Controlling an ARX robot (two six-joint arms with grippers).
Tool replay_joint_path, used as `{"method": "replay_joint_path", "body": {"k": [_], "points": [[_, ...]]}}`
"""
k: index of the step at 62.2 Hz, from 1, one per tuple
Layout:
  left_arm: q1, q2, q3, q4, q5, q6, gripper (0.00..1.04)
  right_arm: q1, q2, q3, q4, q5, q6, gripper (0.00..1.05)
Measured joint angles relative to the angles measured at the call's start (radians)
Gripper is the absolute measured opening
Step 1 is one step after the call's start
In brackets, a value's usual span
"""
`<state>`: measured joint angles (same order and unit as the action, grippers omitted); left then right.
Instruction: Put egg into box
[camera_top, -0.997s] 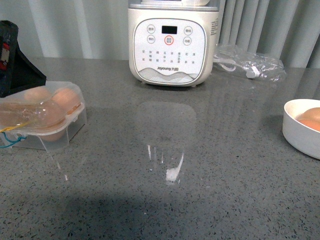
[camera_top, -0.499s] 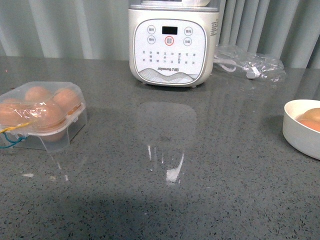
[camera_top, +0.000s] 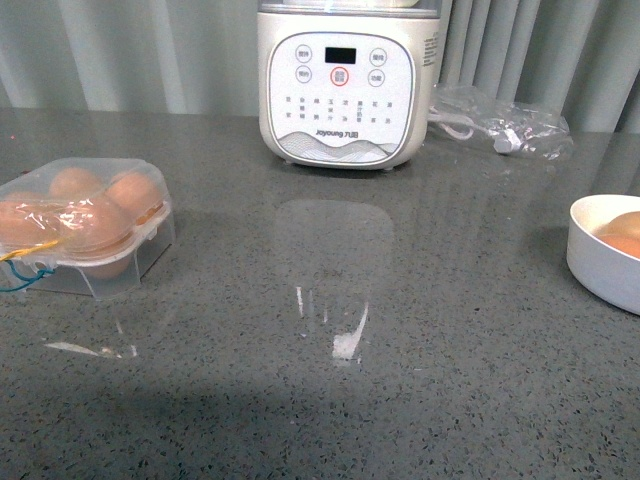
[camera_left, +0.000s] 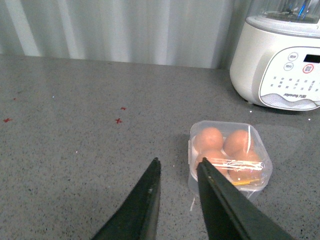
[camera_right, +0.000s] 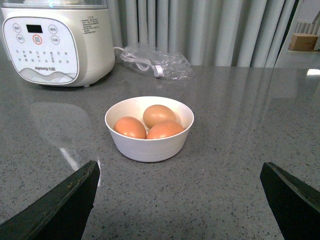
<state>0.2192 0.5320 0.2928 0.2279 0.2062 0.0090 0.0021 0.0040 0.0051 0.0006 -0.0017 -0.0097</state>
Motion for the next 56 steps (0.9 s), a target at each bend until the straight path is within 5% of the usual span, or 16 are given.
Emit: {"method": "replay_joint_path", "body": {"k": [5, 29, 56], "points": [[-0.026, -0.032, -0.037, 0.007, -0.026, -0.004, 0.04, 0.0, 0.0, 0.0, 0.0, 0.0, 0.0, 0.98], [-0.218, -0.194, -0.183, 0.003, -0.199, -0.011, 0.04, 0.0, 0.0, 0.0, 0.0, 0.0, 0.0, 0.98], [-0.22, -0.311, -0.247, -0.053, -0.206, -0.011, 0.04, 0.0, 0.0, 0.0, 0.0, 0.0, 0.0, 0.98]]}}
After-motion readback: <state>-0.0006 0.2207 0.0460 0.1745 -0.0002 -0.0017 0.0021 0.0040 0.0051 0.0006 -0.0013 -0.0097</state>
